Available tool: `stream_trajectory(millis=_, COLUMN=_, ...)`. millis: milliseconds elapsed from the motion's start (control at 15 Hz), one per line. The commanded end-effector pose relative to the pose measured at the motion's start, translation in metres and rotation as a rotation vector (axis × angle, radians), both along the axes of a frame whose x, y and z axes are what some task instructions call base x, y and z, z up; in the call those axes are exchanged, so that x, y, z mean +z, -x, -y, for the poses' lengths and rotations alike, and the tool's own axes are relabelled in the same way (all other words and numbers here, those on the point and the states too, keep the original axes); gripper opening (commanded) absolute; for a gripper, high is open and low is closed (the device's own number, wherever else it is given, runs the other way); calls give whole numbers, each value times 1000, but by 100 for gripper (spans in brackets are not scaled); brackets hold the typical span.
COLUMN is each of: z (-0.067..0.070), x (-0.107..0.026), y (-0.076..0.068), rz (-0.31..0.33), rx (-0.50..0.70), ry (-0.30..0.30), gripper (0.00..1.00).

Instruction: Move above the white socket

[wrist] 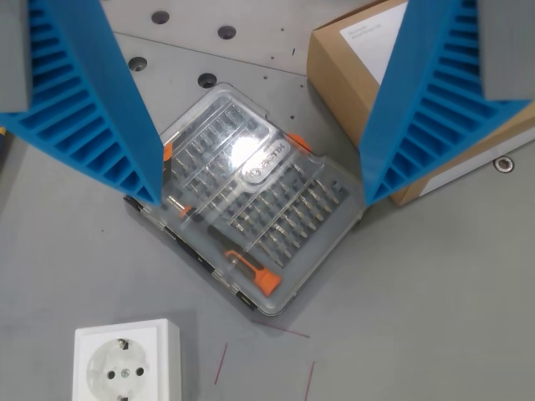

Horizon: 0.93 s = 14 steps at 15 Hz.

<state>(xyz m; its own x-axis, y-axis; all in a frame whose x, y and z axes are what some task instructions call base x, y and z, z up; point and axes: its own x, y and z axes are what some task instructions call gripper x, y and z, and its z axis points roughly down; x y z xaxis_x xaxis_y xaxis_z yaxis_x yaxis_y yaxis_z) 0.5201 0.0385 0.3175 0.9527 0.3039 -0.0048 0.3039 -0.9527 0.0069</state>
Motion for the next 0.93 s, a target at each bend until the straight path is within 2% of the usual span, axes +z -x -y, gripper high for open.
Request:
stream_trajectory(millis=67, z=0, x=2, y=0, rz=3, rx=0, ry=0, gripper=100)
stream_trajectory(millis=533, z=1, x=0, y=-1, rz=4, rx=5, ry=1, gripper=100)
stream_trajectory(millis=933, z=5, x=-7, y=-5, rz=17, rx=21, ry=1, gripper=100)
